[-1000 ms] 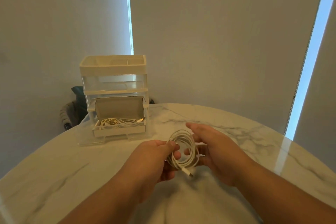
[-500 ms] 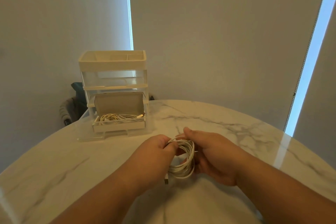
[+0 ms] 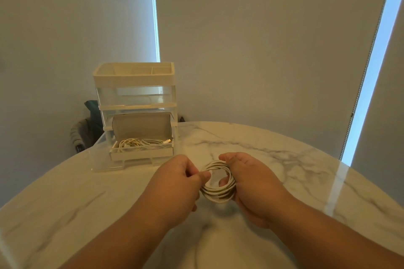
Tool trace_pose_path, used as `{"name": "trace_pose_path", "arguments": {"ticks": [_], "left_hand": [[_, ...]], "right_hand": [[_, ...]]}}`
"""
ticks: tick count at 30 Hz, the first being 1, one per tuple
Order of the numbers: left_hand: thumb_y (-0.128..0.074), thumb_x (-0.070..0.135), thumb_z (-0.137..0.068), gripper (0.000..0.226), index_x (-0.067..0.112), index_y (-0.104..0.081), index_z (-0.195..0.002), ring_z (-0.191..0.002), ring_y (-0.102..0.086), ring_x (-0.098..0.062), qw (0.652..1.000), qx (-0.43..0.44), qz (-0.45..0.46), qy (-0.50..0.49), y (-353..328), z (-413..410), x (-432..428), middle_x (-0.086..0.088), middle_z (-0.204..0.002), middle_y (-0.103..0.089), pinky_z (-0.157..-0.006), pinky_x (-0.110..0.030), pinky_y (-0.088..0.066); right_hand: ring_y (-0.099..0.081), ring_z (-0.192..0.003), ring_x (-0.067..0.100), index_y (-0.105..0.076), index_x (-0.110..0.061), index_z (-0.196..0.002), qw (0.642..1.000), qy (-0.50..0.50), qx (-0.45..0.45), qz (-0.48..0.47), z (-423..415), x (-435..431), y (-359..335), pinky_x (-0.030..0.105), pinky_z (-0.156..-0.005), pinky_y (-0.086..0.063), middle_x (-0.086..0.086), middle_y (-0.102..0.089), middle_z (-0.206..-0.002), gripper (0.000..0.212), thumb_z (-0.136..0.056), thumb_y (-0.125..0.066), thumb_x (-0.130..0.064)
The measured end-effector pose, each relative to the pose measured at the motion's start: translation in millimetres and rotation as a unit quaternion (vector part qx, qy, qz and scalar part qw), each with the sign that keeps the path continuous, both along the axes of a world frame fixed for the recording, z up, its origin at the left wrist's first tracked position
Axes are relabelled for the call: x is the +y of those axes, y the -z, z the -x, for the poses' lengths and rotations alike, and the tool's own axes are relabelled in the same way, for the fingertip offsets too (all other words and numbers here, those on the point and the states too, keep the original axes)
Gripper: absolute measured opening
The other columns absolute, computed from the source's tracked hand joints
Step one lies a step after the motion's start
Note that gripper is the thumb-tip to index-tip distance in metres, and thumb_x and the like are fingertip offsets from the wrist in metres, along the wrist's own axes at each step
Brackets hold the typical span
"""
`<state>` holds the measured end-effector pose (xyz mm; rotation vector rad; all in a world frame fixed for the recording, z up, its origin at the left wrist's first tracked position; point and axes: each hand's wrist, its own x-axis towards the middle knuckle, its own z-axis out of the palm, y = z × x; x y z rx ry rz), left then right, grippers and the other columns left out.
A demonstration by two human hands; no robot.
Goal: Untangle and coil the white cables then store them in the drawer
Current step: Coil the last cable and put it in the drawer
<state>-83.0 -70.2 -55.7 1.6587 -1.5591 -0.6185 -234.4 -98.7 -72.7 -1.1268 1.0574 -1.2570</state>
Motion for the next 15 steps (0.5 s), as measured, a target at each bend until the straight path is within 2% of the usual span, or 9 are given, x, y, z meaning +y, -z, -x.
{"name": "trace_pose_path", "arguments": {"ticks": [2,5,7,9,12,13,15], "left_hand": [[-0.066,0.040,-0.090,0.024,0.018,-0.060,-0.084,-0.046,-0.063,-0.006,1.000,0.002,0.026,-0.010,-1,0,0,0.001,-0.067,-0.068,-0.049,-0.022,-0.047],[-0.067,0.037,-0.089,0.020,0.020,-0.062,-0.081,-0.047,-0.064,-0.004,0.998,0.021,0.057,-0.014,-5,-2,0,0.002,-0.065,-0.068,-0.052,-0.025,-0.047],[-0.070,0.035,-0.088,0.015,0.022,-0.066,-0.081,-0.048,-0.063,-0.004,0.998,0.024,0.059,-0.006,-8,-3,-1,0.003,-0.065,-0.068,-0.051,-0.022,-0.048],[-0.071,0.033,-0.087,0.010,0.028,-0.068,-0.080,-0.054,-0.063,-0.004,0.998,-0.009,0.061,-0.002,-10,-4,-1,0.005,-0.066,-0.068,-0.053,-0.020,-0.050],[-0.068,0.032,-0.090,0.010,0.030,-0.067,-0.080,-0.072,-0.060,-0.005,0.994,-0.074,0.077,-0.019,-12,-7,-1,0.010,-0.076,-0.065,-0.071,-0.031,-0.055],[-0.066,0.032,-0.091,0.010,0.030,-0.065,-0.081,-0.075,-0.059,-0.006,0.994,-0.075,0.079,-0.023,-13,-8,-1,0.010,-0.079,-0.065,-0.073,-0.032,-0.054],[-0.062,0.031,-0.094,0.011,0.030,-0.064,-0.083,-0.074,-0.058,-0.005,0.995,-0.061,0.081,-0.015,-13,-6,2,0.010,-0.079,-0.064,-0.068,-0.028,-0.051]], "right_hand": [[-0.061,-0.057,0.014,-0.070,-0.019,-0.105,0.999,-0.034,0.018,0.006,-1,4,-1,0.034,-0.062,-0.052,0.002,-0.069,-0.070,0.019,-0.103,-0.053,-0.028],[-0.061,-0.056,0.017,-0.072,-0.021,-0.101,0.995,-0.064,0.078,0.015,1,6,-3,0.034,-0.051,-0.054,-0.005,-0.065,-0.064,0.025,-0.104,-0.050,-0.030],[-0.055,-0.052,0.021,-0.071,-0.021,-0.097,0.988,-0.034,0.146,0.036,4,3,-1,0.031,-0.044,-0.047,0.001,-0.061,-0.068,0.027,-0.104,-0.047,-0.033],[-0.050,-0.046,0.022,-0.067,-0.019,-0.095,0.980,0.011,0.193,0.043,6,-1,1,0.030,-0.044,-0.040,0.008,-0.060,-0.066,0.028,-0.104,-0.045,-0.034],[-0.050,-0.041,0.019,-0.065,-0.019,-0.093,0.978,0.061,0.194,0.037,7,-5,2,0.030,-0.045,-0.042,0.009,-0.065,-0.064,0.028,-0.104,-0.043,-0.031],[-0.051,-0.041,0.020,-0.065,-0.018,-0.093,0.981,0.064,0.182,0.035,7,-5,1,0.030,-0.045,-0.042,0.008,-0.066,-0.065,0.028,-0.105,-0.043,-0.029],[-0.053,-0.044,0.023,-0.067,-0.016,-0.092,0.988,0.048,0.145,0.034,4,-2,2,0.031,-0.047,-0.044,0.010,-0.068,-0.069,0.029,-0.105,-0.043,-0.027]]}}
